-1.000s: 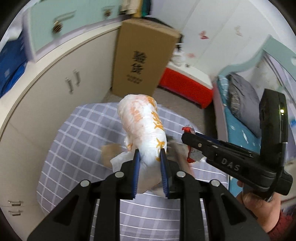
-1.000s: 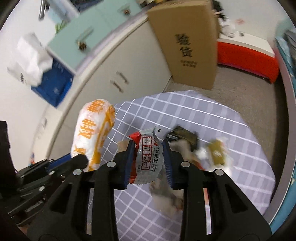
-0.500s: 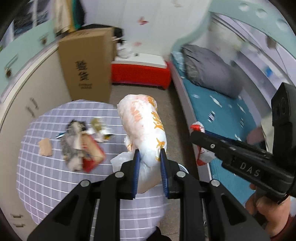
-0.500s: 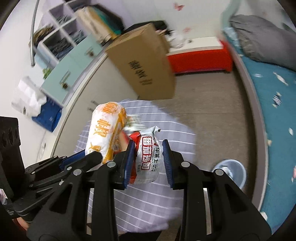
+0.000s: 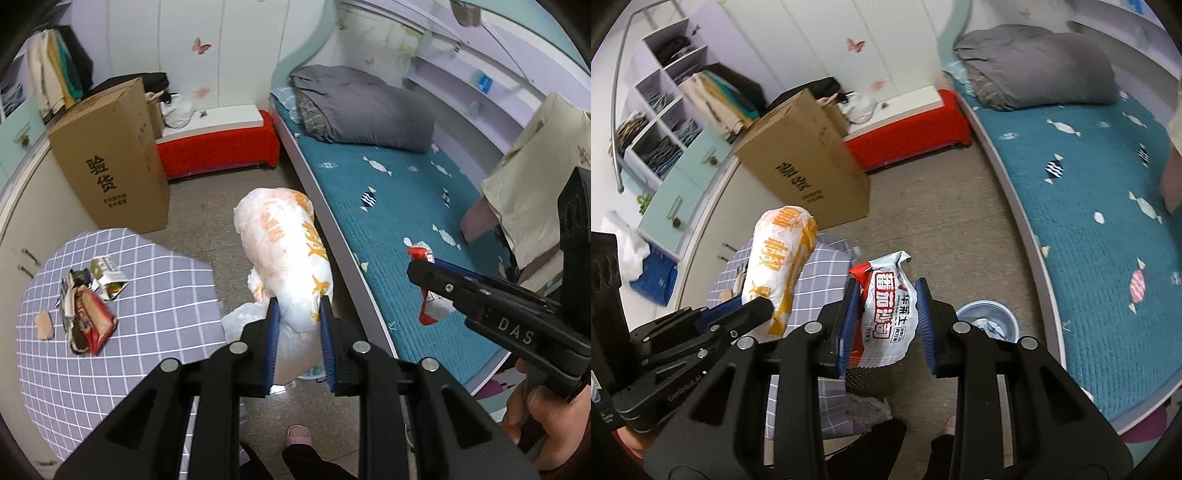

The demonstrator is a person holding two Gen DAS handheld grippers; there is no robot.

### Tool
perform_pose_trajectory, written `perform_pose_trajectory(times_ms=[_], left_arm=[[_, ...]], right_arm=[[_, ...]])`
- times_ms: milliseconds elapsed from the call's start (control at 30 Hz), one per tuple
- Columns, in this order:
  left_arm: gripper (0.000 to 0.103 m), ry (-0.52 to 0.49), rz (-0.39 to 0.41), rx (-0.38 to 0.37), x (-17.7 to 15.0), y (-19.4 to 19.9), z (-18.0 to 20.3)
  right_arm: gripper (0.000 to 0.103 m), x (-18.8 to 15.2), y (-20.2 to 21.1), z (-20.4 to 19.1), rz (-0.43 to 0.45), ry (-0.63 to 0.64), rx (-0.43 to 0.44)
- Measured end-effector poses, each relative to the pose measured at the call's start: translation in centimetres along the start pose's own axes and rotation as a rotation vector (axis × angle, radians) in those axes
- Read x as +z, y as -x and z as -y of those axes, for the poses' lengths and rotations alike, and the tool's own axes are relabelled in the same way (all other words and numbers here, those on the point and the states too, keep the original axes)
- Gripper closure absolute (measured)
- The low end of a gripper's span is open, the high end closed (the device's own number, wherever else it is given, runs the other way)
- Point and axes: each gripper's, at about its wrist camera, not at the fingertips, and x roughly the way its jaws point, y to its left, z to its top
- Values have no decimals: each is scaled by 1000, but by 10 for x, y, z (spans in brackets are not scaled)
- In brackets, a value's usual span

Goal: Collect trash
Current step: 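Carry both to the floor basin, releasing the packet then the bread bag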

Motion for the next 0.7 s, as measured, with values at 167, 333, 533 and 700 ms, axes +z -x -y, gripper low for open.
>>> perform_pose_trajectory(times_ms=[167, 333, 533, 700], left_arm=[[83, -34, -10, -2, 9, -10, 20], [83, -58, -24, -11, 15, -20, 36], [82, -83, -47, -23, 22, -33, 46], [82, -101, -60, -30, 25, -39, 50]], right_arm=[[72, 2, 5, 19, 20, -23, -21], [69, 6, 4, 34, 39, -40, -52], [47, 7, -2, 52, 50, -83, -71], [44, 7, 2, 54, 59, -92, -82]])
